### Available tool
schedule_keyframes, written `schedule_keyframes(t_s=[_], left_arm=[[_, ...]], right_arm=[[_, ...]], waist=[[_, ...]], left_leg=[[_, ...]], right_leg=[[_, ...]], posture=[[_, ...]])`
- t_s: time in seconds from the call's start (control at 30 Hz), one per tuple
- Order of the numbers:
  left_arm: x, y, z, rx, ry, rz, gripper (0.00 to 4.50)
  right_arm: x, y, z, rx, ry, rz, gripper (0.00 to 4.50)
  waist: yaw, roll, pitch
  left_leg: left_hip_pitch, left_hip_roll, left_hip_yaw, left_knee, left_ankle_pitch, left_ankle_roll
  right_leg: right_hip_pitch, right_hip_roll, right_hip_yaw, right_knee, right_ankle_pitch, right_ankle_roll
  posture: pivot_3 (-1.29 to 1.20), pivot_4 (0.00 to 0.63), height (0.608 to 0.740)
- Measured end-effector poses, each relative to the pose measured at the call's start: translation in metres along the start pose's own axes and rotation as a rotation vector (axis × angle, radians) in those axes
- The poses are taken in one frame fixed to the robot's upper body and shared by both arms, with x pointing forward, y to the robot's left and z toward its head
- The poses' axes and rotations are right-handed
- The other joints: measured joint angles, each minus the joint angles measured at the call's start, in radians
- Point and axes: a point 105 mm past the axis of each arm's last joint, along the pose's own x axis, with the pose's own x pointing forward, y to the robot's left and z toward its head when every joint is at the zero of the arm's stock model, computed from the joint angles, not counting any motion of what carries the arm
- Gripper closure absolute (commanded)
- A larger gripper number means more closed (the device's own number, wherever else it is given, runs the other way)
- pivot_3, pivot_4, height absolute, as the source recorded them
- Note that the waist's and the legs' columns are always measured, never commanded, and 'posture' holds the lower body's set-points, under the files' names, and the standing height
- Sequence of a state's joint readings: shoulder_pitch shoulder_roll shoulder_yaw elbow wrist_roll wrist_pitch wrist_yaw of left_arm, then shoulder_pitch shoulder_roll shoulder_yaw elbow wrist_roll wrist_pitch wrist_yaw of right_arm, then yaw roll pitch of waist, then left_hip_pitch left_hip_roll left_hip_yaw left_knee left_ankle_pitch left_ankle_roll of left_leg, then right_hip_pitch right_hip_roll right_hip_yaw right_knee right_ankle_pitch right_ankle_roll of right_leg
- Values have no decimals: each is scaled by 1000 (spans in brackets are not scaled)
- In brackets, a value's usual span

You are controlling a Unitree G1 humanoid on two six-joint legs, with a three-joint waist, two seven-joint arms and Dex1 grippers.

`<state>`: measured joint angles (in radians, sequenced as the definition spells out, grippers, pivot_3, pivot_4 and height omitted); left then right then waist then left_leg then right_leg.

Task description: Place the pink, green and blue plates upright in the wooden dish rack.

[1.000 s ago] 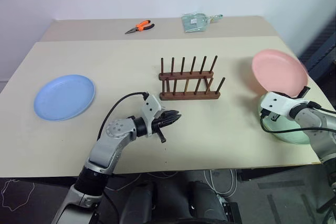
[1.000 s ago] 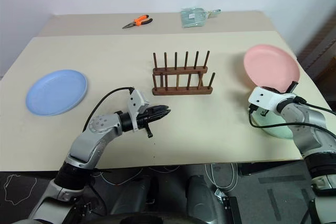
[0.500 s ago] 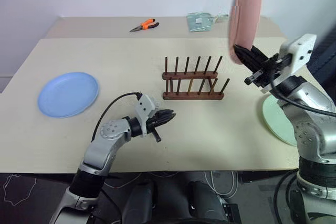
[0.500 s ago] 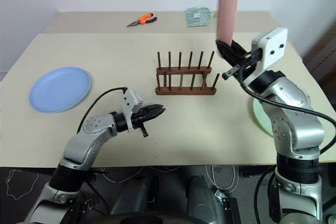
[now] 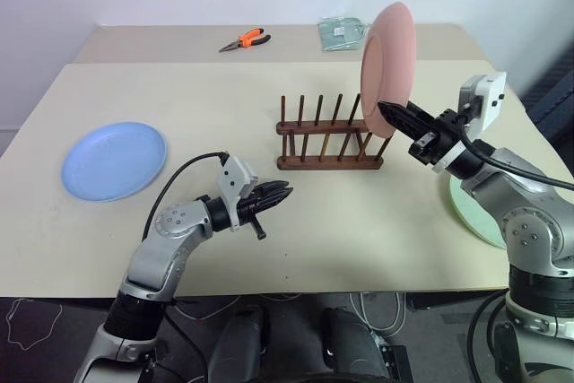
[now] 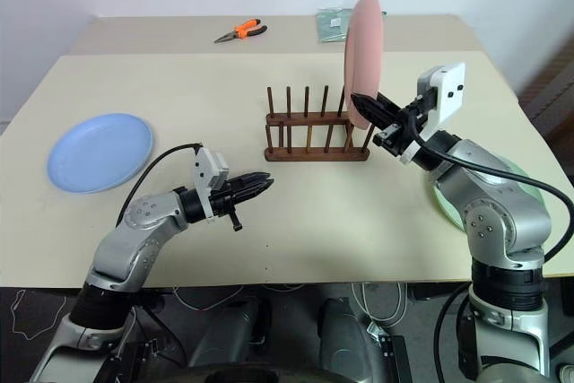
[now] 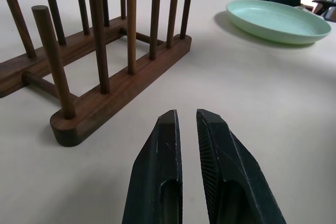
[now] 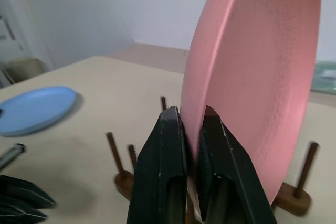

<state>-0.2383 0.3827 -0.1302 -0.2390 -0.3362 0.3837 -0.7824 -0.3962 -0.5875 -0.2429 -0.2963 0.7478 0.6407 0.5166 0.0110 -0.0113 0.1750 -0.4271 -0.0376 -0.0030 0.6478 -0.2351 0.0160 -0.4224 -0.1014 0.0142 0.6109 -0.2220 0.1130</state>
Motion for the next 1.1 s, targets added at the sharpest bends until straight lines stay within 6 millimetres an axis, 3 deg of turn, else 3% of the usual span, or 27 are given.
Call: schedule_keyframes(t_s=[0.07, 0.2, 0.3, 0.43, 0.63, 0.77, 0.9, 1.0, 1.1], left_arm=[[0, 0, 0, 1, -1, -1, 3951], [0, -1, 0, 1, -1, 0, 3951], [1, -1, 0, 1, -1, -1, 3951], [0, -2, 0, -1, 2, -7, 3951], [0, -4, -2, -2, 11, -22, 3951], [3, -6, -1, -2, 10, -49, 3951], [10, -10, -4, -11, 19, -84, 3951], [11, -9, -3, -6, 17, -89, 3951], [12, -9, -3, -5, 18, -93, 3951]], right_arm=[[0, -6, -8, 25, 24, -9, 4478], [-2, -12, -16, 42, 45, -7, 2912], [-2, -14, -14, -5, 38, -19, 1383], [-17, -25, -11, -152, 88, -55, 1383], [-76, -36, -21, -321, 316, -95, 1383], [-107, -43, -60, -367, 527, -179, 1383], [-118, -53, -87, -388, 625, -309, 1383], [-127, -64, -103, -409, 706, -403, 2198], [-137, -73, -113, -412, 763, -479, 3705]], waist=[[0, 0, 0], [0, 0, 0], [0, 0, 0], [3, 0, 0], [3, 0, 0], [-3, 0, 0], [-2, 1, -1], [2, 1, -1], [2, 1, -1]], left_leg=[[0, 0, 0, 0, 0, 0], [0, 0, 0, 0, 0, 0], [0, 0, 0, 0, 0, 0], [0, -1, 1, 0, 0, 0], [0, -1, 1, 1, 0, 1], [1, 0, 1, 2, 0, 0], [1, 0, 2, 2, 0, 0], [0, 0, 2, 2, 0, 0], [0, 0, 2, 2, 0, 0]], right_leg=[[0, 0, 0, 0, 0, 0], [0, 1, 0, 0, 0, 0], [0, 1, 0, 0, 0, 0], [0, 1, 0, 0, 0, 0], [1, 0, -1, 0, 0, 0], [1, 3, 1, 0, 0, 0], [1, 4, 1, 0, 0, 0], [0, 4, 1, 0, 0, 0], [1, 4, 1, 0, 0, 0]], posture=[[0, 150, 738], [0, 150, 738], [0, 150, 738], [0, 150, 738], [0, 150, 738], [0, 150, 738], [0, 150, 738], [0, 150, 738], [0, 150, 738]])
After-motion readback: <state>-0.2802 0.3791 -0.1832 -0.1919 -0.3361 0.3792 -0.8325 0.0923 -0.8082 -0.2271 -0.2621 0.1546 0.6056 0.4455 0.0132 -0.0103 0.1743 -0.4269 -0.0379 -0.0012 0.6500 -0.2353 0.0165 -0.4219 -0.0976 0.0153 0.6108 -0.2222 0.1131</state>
